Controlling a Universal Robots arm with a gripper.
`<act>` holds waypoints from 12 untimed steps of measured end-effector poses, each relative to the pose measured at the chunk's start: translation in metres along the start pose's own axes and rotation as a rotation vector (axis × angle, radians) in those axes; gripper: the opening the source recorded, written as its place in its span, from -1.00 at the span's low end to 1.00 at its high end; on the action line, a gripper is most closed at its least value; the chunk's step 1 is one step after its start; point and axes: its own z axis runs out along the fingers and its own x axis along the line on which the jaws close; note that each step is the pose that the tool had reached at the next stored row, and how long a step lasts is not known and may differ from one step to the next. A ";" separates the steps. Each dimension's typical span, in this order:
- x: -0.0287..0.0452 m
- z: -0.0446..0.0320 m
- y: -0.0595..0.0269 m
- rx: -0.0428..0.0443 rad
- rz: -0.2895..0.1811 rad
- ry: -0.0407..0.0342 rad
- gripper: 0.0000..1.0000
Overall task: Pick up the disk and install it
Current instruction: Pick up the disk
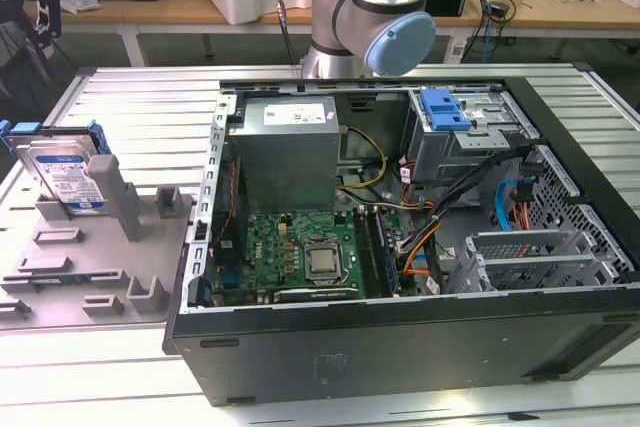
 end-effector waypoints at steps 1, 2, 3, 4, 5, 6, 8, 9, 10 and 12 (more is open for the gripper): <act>0.0000 0.0000 0.0000 0.0002 -0.016 0.0002 0.00; 0.0000 0.0000 0.0000 0.0005 -0.036 0.0006 0.00; 0.0000 0.0000 0.0001 0.0008 -0.054 0.0008 0.00; 0.0000 0.0001 0.0001 0.0012 -0.081 0.0012 0.00; 0.0000 0.0000 0.0001 0.0014 -0.099 0.0015 0.00; 0.0000 0.0000 0.0001 0.0017 -0.119 0.0018 0.00; 0.0000 0.0001 0.0001 0.0023 -0.161 0.0025 0.00; 0.0000 0.0001 0.0000 0.0025 -0.179 0.0028 0.00; 0.0000 0.0001 0.0001 0.0028 -0.199 0.0031 0.00; 0.0000 0.0001 0.0001 0.0033 -0.238 0.0038 0.00</act>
